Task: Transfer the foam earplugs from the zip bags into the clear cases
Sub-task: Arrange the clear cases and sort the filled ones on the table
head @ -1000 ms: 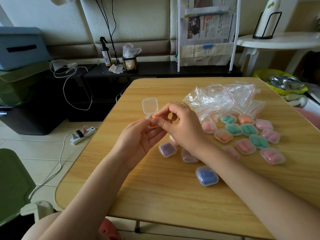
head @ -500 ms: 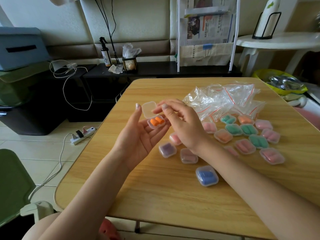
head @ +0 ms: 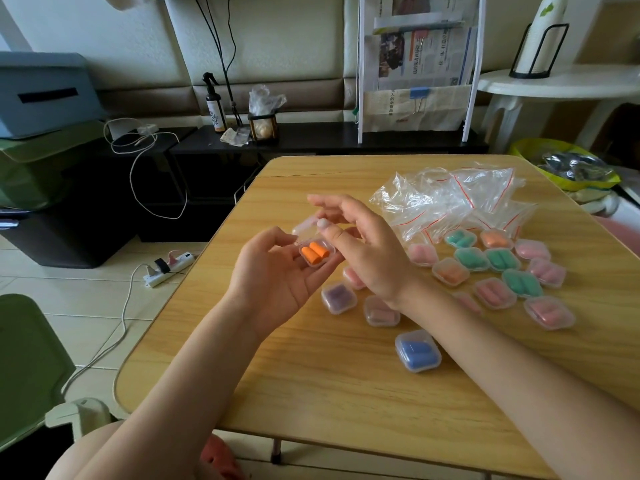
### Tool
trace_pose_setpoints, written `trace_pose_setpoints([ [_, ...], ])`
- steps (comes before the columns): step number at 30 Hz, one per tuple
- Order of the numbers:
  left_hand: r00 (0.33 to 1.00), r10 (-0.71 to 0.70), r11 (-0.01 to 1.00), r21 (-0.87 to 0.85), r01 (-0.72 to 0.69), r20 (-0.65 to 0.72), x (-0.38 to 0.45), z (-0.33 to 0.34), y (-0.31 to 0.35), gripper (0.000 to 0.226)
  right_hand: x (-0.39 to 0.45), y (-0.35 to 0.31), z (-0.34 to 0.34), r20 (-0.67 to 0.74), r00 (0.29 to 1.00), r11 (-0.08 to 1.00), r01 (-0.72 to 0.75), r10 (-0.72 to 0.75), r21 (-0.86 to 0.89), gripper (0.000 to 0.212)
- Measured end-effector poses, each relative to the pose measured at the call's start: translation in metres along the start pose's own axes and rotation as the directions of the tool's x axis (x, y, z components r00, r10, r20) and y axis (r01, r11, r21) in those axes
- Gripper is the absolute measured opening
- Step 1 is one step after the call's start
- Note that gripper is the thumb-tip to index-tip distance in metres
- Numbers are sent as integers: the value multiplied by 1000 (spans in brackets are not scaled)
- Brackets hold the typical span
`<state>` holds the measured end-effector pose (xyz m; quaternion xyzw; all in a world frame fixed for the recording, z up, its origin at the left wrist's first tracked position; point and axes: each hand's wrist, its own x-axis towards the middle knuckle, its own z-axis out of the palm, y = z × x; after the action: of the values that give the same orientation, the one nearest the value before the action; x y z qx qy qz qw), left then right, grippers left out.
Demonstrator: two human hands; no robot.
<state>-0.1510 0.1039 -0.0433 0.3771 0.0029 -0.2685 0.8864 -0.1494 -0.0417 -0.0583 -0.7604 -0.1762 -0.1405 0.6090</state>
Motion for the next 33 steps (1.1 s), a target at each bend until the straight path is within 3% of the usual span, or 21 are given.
trace_pose_setpoints([
  [5,1000,1,998,-58,1,25,0,-6,1,57,0,3,0,80,996,985,42,-29,-166,20],
  [10,995,38,986,165,-21,-96,7,-6,-2,33,0,14,3,151,987,902,109,-49,-417,33],
  [14,997,4,986,164,8,-73,7,-5,-3,33,1,10,2,92,984,886,177,-152,-429,25],
  [19,997,-10,978,206,25,-75,8,-4,-4,46,3,10,1,55,973,850,224,-225,-477,43],
  [23,991,115,945,314,-88,-69,9,-7,-5,33,2,8,-3,84,983,861,185,-165,-473,29],
  [25,960,242,841,525,-134,-142,9,-8,-9,25,1,10,-3,119,985,869,168,-127,-466,27],
  [28,910,372,579,812,-73,-184,8,-6,-18,19,1,13,-3,122,990,886,121,-74,-447,23],
  [31,881,472,149,986,-70,-9,7,-5,-23,21,3,17,-5,90,993,869,110,-76,-483,19],
  [33,891,444,-61,996,-72,92,8,-7,-28,30,5,20,-6,75,994,847,107,-79,-521,27],
])
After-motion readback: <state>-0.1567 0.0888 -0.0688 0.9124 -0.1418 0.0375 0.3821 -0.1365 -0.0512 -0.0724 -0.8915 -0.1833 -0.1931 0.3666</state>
